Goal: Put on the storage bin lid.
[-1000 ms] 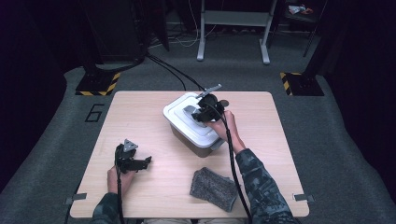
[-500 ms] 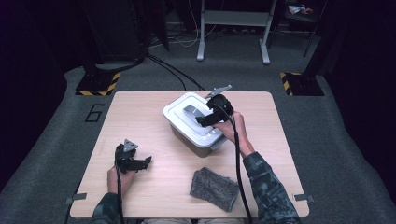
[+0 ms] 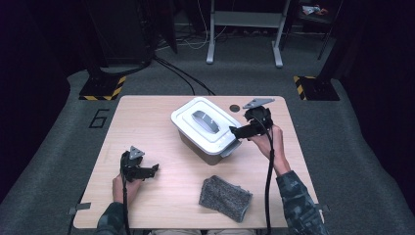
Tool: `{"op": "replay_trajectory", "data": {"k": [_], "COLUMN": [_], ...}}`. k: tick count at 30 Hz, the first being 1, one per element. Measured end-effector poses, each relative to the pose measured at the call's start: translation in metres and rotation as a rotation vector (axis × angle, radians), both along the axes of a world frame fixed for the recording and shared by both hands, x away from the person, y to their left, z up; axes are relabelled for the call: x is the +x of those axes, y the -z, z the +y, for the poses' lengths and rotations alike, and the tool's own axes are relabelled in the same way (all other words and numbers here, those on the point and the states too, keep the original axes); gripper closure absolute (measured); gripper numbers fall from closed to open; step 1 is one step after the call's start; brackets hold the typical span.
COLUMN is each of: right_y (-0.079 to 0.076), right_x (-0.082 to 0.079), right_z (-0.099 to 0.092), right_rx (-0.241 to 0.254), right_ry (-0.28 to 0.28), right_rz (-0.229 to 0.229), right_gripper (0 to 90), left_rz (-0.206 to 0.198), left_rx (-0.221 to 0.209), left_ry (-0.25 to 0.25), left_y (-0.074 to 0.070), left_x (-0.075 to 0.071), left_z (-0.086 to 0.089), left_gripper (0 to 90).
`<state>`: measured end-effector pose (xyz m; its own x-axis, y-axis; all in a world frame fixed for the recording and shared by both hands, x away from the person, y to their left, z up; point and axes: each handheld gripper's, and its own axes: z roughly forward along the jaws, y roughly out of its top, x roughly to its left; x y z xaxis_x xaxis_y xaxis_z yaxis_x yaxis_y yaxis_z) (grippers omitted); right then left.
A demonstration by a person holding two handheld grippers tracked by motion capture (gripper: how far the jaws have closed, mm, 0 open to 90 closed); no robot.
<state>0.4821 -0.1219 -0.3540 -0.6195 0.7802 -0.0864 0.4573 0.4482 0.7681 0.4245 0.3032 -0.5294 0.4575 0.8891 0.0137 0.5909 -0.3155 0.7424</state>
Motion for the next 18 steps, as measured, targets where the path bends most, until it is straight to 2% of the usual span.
{"op": "replay_trajectory", "data": {"k": [7,13,18], "right_y": [0.018,0.046,0.081], "right_x": [-0.014,-0.025,-0.035], "right_z": [-0.047,-0.082,-0.106], "right_rx": [0.004,0.018,0.016], "right_ry": [0.087,0.167,0.227], "right_rz": [-0.010,0.022,0.065], "right_gripper": [2.0,2.1,2.1], "left_rz": [0.001,0.000,0.000], "left_rx": [0.000,0.000,0.000], "left_ry": [-0.001,0.000,-0.002], "left_y": [0.000,0.000,0.000], "left_x": [0.000,0.000,0.000], "left_z": [0.000,0.000,0.000], "left_gripper": [13.1,13.1,13.1]}}
